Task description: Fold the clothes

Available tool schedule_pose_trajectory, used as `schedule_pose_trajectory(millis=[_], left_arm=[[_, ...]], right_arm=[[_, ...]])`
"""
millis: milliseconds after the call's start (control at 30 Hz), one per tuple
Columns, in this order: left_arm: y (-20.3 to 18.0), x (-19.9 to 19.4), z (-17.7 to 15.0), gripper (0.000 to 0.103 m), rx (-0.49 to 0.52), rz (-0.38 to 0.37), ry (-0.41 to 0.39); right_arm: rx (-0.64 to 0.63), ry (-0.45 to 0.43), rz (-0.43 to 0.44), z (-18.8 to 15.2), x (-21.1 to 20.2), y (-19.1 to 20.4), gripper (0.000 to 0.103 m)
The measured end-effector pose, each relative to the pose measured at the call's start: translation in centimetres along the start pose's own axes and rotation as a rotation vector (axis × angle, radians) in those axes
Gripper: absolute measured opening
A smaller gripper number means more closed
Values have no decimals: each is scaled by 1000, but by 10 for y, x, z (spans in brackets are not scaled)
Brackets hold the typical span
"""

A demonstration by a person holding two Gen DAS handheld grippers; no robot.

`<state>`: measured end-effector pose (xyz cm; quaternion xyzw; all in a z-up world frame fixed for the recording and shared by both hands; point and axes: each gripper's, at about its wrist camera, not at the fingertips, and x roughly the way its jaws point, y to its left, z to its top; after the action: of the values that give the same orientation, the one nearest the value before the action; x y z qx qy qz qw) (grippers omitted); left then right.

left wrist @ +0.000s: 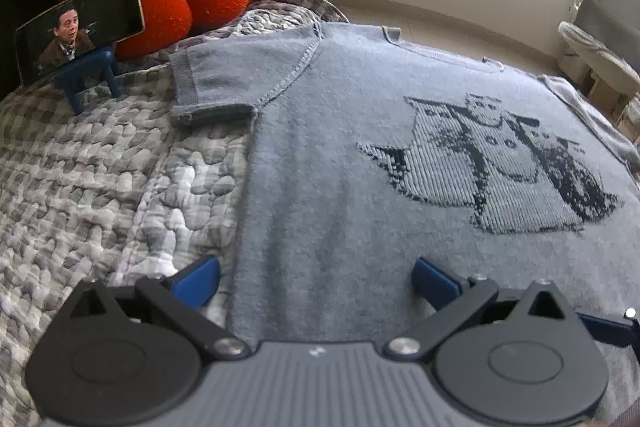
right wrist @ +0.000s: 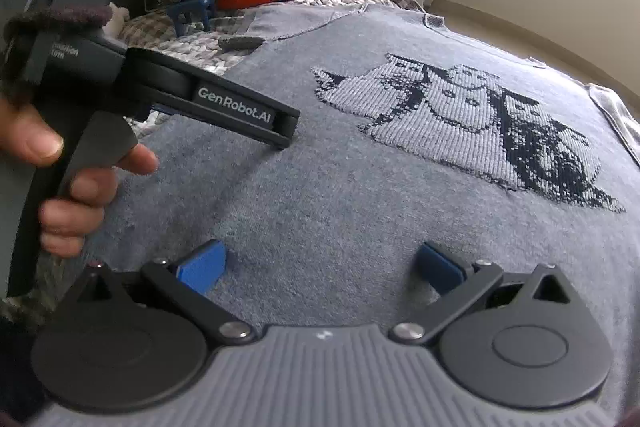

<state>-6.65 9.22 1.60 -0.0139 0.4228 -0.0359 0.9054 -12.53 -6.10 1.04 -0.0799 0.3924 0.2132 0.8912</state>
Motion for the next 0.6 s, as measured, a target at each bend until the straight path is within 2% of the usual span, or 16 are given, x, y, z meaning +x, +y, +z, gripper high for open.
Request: schedule_pose_trajectory(millis=[200, 400, 600], left_arm=[[2, -4, 2, 102, 1, -5, 28], [5, -8, 2, 90, -14, 1, 22], [5, -11, 2, 86, -16, 7, -7]], right_arm=[[-8, 44, 5, 5, 1, -1, 103], [-11, 50, 3, 4, 0, 0, 103], [-4, 39, 4, 3, -3, 0, 100]])
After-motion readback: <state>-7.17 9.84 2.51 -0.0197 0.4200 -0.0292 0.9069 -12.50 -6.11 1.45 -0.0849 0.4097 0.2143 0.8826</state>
